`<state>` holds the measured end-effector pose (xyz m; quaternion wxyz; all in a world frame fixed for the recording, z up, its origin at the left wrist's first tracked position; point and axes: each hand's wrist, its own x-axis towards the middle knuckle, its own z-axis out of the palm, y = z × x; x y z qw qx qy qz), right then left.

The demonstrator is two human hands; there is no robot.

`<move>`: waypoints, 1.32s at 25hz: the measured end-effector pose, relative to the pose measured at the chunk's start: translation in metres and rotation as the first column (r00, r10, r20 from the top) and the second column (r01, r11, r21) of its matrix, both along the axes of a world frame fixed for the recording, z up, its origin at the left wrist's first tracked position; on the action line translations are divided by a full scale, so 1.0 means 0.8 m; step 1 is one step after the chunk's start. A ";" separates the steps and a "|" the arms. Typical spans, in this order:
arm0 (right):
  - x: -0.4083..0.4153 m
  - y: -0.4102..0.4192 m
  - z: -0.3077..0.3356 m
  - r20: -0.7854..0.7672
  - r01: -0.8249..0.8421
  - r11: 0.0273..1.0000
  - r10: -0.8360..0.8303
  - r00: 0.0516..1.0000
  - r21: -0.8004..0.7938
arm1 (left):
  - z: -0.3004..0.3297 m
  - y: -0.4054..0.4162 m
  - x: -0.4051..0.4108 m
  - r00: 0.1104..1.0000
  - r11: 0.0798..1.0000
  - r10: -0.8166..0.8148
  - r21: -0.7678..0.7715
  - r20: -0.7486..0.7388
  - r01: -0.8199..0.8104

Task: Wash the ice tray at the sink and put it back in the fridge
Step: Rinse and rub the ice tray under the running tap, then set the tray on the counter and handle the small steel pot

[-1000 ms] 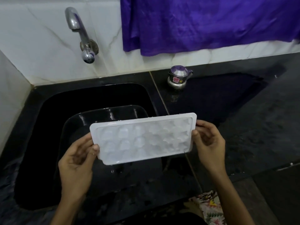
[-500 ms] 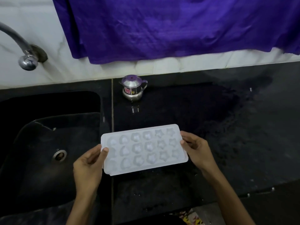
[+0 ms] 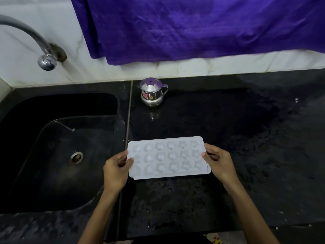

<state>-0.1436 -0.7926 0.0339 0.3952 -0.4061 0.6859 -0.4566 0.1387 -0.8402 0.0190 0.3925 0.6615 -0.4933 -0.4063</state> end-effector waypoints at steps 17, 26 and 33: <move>0.038 -0.218 0.071 0.022 -0.126 0.987 0.129 0.991 -0.101 | 0.050 -0.175 -0.053 0.982 0.990 -0.129 -0.083 -0.141 0.118; 0.061 -0.327 0.016 0.099 -0.316 0.948 0.312 0.945 0.028 | 0.020 -0.256 -0.104 0.940 0.965 -0.223 0.077 -0.259 0.250; 0.051 -0.329 0.018 0.004 -0.289 0.957 0.289 0.957 -0.015 | 0.024 -0.255 -0.106 0.900 0.961 -0.255 0.012 -0.355 0.277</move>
